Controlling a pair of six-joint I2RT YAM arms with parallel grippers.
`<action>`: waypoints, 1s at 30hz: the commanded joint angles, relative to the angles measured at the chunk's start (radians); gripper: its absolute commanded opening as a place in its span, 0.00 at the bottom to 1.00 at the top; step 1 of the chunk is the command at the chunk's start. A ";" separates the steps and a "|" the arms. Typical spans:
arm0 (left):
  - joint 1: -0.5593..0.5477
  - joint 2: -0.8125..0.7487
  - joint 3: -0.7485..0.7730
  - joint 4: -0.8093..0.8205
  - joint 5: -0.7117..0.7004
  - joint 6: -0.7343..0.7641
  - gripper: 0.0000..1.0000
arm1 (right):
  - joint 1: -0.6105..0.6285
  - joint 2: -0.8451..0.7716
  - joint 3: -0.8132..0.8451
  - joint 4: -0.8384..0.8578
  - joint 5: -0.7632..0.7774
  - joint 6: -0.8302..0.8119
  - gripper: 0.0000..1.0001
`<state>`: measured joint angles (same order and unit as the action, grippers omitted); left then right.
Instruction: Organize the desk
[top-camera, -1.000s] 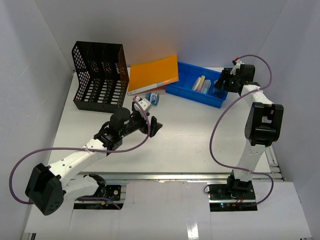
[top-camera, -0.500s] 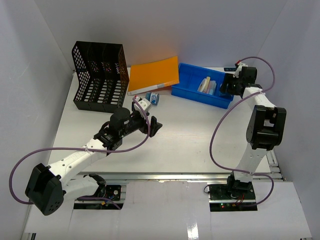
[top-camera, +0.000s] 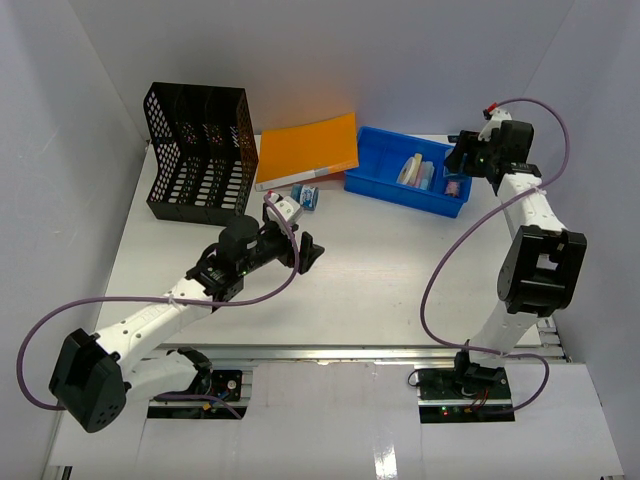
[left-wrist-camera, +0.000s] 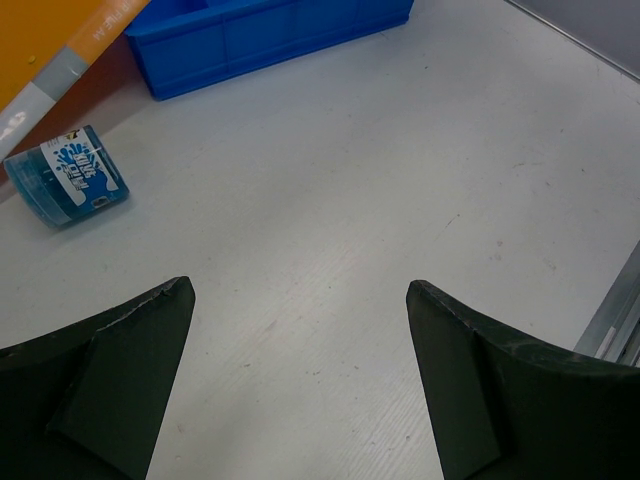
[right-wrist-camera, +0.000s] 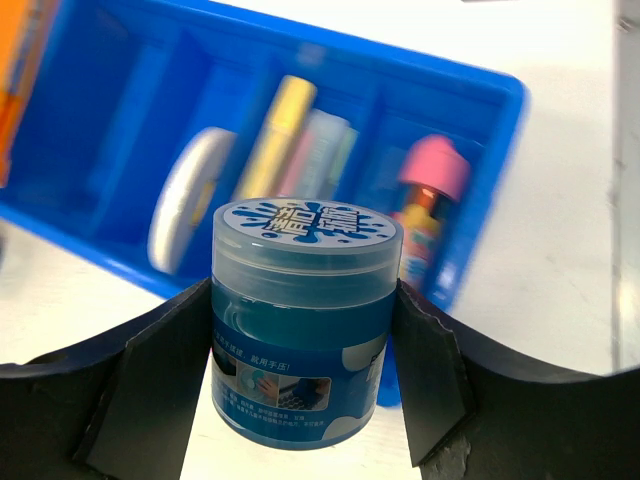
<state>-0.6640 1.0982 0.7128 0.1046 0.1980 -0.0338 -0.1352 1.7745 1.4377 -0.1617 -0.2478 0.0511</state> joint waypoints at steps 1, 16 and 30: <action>0.004 -0.045 -0.001 0.000 -0.021 0.007 0.98 | 0.073 -0.032 0.097 0.076 -0.123 0.026 0.08; 0.004 -0.068 -0.020 0.000 -0.165 0.064 0.98 | 0.336 0.445 0.623 0.112 -0.022 0.157 0.08; 0.004 -0.010 -0.018 -0.007 -0.183 0.078 0.98 | 0.355 0.606 0.689 0.217 0.070 0.218 0.57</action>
<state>-0.6629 1.0832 0.6964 0.1019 0.0284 0.0345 0.2226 2.3865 2.0720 -0.0800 -0.1847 0.2462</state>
